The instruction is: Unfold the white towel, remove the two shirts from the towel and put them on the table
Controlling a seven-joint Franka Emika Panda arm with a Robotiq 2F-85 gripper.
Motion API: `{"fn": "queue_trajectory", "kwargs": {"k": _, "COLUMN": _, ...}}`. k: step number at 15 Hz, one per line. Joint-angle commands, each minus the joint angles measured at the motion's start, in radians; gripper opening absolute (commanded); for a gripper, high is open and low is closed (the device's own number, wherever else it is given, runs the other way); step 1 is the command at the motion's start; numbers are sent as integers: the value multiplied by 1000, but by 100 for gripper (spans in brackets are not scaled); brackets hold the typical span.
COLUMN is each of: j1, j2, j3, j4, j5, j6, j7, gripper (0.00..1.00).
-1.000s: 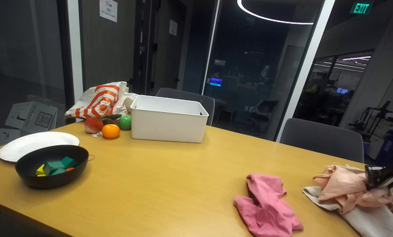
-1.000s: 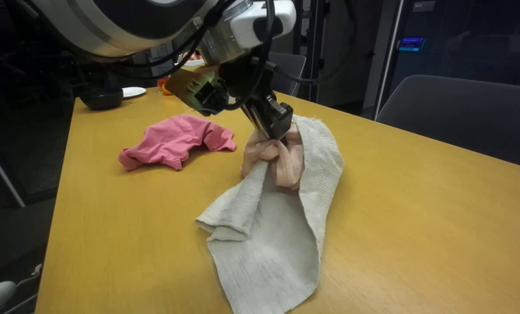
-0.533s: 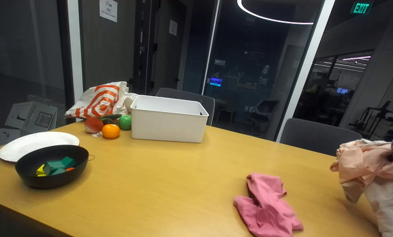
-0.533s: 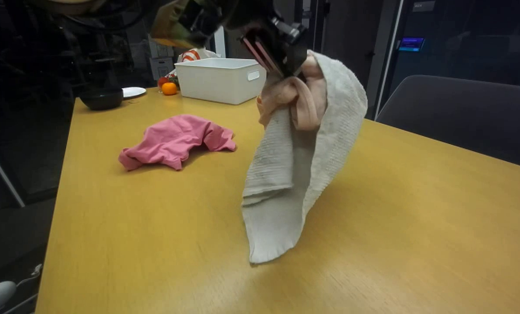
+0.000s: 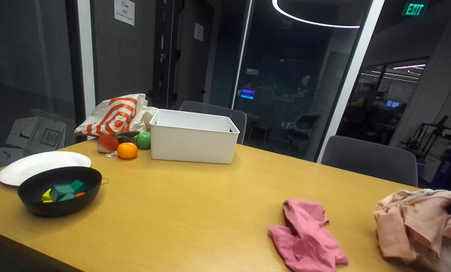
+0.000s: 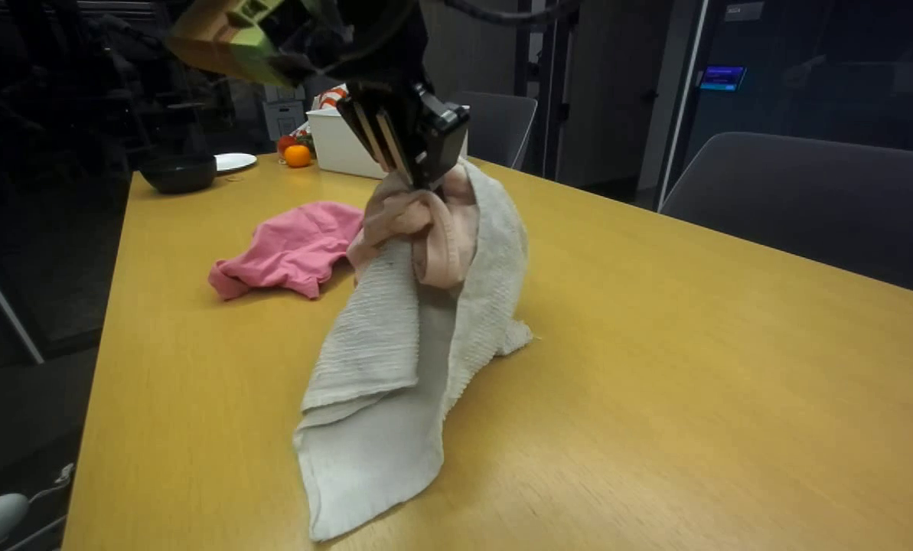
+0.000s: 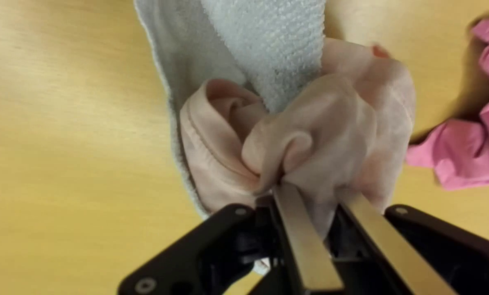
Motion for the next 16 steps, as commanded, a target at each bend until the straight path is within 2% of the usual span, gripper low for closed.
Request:
{"fn": "queue_trajectory", "kwargs": {"k": 1, "j1": 97, "j2": -16, "j3": -119, "j4": 48, "j5": 150, "j6": -153, "j7": -192, "gripper": 13}}
{"fn": "queue_trajectory", "kwargs": {"k": 4, "j1": 131, "j2": 18, "j3": -194, "j4": 84, "j5": 265, "j6": -277, "j7": -313, "gripper": 12}}
{"fn": "queue_trajectory", "kwargs": {"k": 5, "j1": 126, "j2": 28, "j3": -199, "j4": 86, "j5": 286, "j6": -283, "j7": -329, "gripper": 12}}
{"fn": "queue_trajectory", "kwargs": {"k": 6, "j1": 106, "j2": 39, "j3": -185, "j4": 80, "j5": 280, "j6": -261, "j7": -326, "gripper": 13}}
{"fn": "queue_trajectory", "kwargs": {"k": 10, "j1": 102, "j2": 77, "j3": -158, "j4": 83, "j5": 268, "j6": -280, "j7": -342, "gripper": 10}}
{"fn": "queue_trajectory", "kwargs": {"k": 11, "j1": 103, "j2": 87, "j3": -148, "j4": 81, "j5": 263, "j6": -284, "j7": -344, "gripper": 43}}
{"fn": "queue_trajectory", "kwargs": {"k": 12, "j1": 102, "j2": 96, "j3": -138, "j4": 78, "j5": 259, "j6": -279, "j7": -345, "gripper": 43}}
{"fn": "queue_trajectory", "kwargs": {"k": 13, "j1": 105, "j2": 100, "j3": -133, "j4": 79, "j5": 263, "j6": -292, "j7": -351, "gripper": 48}}
{"fn": "queue_trajectory", "kwargs": {"k": 16, "j1": 77, "j2": 99, "j3": -80, "j4": 83, "j5": 208, "j6": -339, "j7": -307, "gripper": 71}}
